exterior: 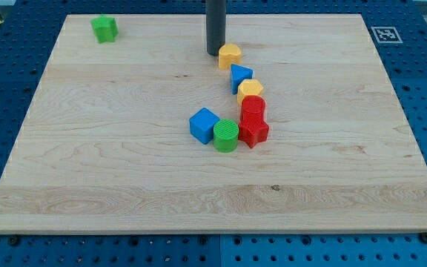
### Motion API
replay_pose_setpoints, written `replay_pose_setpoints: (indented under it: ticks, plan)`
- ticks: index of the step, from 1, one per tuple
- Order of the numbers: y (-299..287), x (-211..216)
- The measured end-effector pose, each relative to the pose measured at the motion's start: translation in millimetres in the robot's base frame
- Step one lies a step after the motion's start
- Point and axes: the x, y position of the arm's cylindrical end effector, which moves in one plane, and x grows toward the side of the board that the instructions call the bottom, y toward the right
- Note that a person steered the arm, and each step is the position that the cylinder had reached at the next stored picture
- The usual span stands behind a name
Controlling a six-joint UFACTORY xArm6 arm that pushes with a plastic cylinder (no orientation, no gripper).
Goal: Move the heart into the triangle
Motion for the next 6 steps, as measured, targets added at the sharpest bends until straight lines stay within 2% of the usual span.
replay_pose_setpoints:
  ticks: [1,3,6]
  plan:
    - [0,17]
    - [2,-17]
    - [13,13]
